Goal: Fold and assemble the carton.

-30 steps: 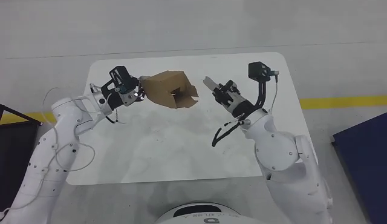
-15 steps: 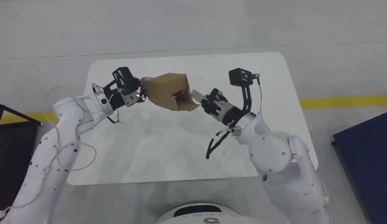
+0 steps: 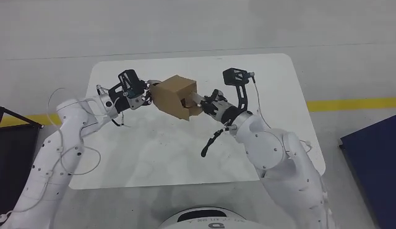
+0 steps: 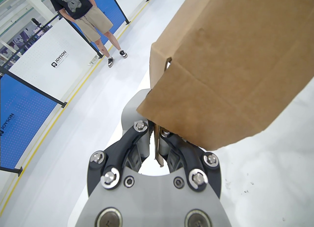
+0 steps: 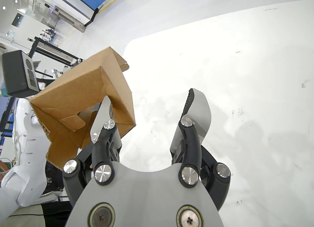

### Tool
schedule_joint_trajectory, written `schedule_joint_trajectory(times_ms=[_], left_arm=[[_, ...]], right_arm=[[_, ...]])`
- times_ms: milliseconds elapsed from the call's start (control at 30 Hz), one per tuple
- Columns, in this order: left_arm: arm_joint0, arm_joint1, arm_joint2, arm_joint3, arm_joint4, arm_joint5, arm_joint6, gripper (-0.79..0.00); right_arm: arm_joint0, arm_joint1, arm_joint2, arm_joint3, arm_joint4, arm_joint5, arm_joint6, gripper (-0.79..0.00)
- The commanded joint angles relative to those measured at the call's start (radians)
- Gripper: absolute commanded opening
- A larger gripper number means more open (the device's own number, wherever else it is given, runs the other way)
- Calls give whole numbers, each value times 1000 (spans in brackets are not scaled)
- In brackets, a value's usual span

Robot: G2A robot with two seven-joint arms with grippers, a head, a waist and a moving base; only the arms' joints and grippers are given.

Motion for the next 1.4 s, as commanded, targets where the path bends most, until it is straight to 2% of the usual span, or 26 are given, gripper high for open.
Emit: schedule_joint_trajectory(times_ms=[0, 167, 300, 433, 600, 767, 833, 1033, 1100, 1167, 1367], left_arm=[[-1, 0, -2, 4, 2, 1, -2, -785], [-1, 0, -9, 18, 2, 11, -12, -785], [-6, -1, -6, 21, 3, 14, -26, -785], [-18, -3, 9, 21, 8, 14, -37, -785], [-27, -6, 24, 22, 12, 17, -36, -785], [-17, -6, 16, 21, 8, 28, -25, -785], [-13, -6, 16, 15, 9, 30, -23, -785], [-12, -8, 20, 8, 13, 33, -19, -785], [-14, -8, 20, 9, 13, 34, -18, -785], [-15, -9, 21, 9, 13, 34, -16, -785], [-11, -9, 16, 9, 16, 38, -10, -785]], right_arm=[[-10, 1, 12, -26, 5, 3, -19, -228], [-66, 8, 37, -127, -31, -14, -66, -209], [-82, 13, 7, -161, -90, -77, -58, -219], [-47, 13, -65, -161, -147, -121, -5, -246], [5, 11, -105, -161, -228, -87, 78, -329], [48, 10, -117, -161, -254, -64, 192, -308], [65, 10, -121, -161, -285, -61, 235, -323], [110, 12, -131, -161, -393, -73, 340, -474], [120, 12, -133, -161, -408, -73, 370, -576], [128, 11, -134, -161, -414, -74, 396, -616], [151, 6, -141, -154, -414, -79, 431, -536]])
